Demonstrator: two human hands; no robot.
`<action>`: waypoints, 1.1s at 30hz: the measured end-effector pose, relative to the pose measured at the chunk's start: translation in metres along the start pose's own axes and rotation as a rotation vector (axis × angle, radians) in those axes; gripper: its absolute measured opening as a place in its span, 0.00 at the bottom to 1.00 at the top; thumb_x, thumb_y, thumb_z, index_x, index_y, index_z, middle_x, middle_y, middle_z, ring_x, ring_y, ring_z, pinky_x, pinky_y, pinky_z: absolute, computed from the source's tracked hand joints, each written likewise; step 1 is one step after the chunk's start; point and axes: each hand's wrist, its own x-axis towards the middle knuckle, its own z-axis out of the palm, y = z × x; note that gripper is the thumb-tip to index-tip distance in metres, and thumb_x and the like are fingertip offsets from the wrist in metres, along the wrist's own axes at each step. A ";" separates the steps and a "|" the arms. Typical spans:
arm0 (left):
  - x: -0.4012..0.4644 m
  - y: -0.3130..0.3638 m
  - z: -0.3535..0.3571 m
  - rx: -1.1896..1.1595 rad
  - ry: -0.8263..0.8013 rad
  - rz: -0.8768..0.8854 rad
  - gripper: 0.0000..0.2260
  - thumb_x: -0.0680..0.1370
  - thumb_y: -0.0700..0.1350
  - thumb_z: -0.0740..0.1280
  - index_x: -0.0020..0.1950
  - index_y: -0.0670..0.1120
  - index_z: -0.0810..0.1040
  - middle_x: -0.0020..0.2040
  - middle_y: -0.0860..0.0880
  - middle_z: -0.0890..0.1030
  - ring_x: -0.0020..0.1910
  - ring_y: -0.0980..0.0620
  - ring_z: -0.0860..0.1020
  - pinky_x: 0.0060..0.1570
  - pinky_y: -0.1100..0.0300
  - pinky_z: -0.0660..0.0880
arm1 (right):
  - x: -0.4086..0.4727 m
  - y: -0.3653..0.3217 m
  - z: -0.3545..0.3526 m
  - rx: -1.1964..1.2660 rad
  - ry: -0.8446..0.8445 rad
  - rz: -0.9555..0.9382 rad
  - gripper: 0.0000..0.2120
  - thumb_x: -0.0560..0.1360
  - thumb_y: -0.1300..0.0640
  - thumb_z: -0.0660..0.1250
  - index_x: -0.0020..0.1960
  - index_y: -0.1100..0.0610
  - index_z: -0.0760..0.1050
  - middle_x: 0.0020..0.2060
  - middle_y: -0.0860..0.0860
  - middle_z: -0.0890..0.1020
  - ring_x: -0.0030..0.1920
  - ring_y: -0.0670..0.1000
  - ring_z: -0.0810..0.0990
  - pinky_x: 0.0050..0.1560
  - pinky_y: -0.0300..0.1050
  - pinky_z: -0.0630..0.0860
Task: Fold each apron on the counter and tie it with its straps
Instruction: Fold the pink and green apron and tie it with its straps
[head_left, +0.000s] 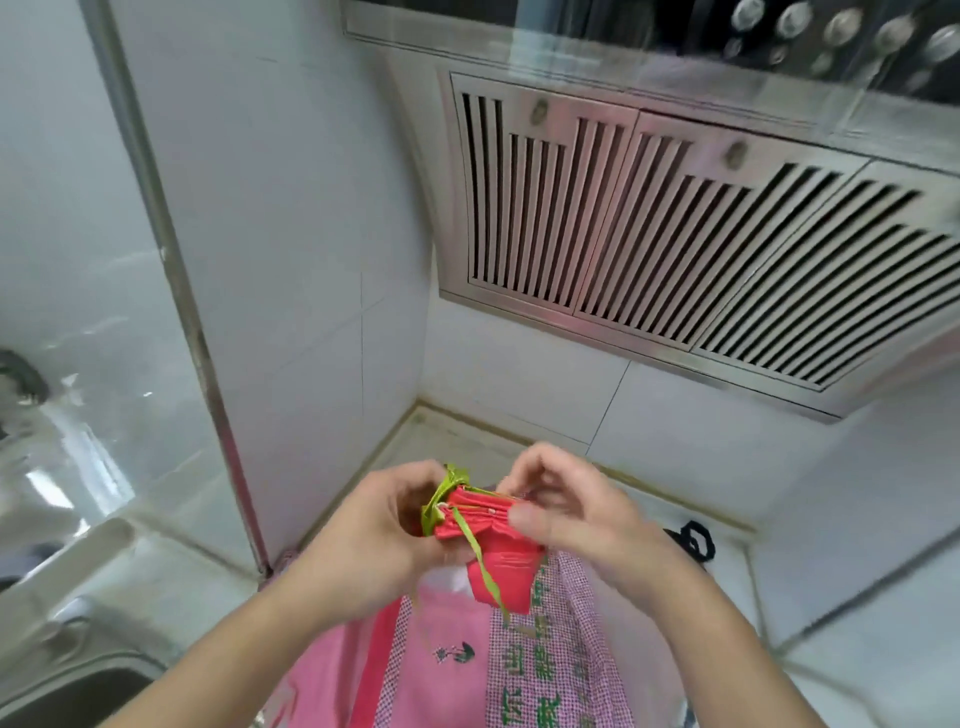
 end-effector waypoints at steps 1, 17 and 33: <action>-0.004 0.008 -0.002 0.016 -0.028 0.021 0.11 0.71 0.31 0.80 0.47 0.42 0.81 0.45 0.39 0.85 0.43 0.47 0.82 0.48 0.46 0.80 | -0.003 -0.007 -0.002 -0.001 0.056 -0.029 0.11 0.76 0.50 0.73 0.57 0.47 0.77 0.54 0.51 0.83 0.55 0.49 0.83 0.61 0.62 0.77; -0.039 0.041 0.001 -0.128 -0.088 0.072 0.33 0.69 0.28 0.79 0.65 0.57 0.78 0.50 0.35 0.85 0.44 0.41 0.82 0.51 0.43 0.80 | -0.009 -0.061 0.006 -0.560 0.321 -0.345 0.09 0.77 0.60 0.68 0.50 0.46 0.77 0.43 0.44 0.79 0.48 0.45 0.80 0.51 0.47 0.77; -0.025 0.027 0.025 -0.066 -0.134 0.027 0.41 0.64 0.37 0.86 0.71 0.58 0.74 0.59 0.44 0.80 0.49 0.32 0.84 0.54 0.29 0.79 | 0.002 -0.066 -0.021 -0.369 0.389 -0.221 0.11 0.81 0.52 0.70 0.40 0.51 0.81 0.28 0.45 0.77 0.31 0.44 0.72 0.36 0.45 0.70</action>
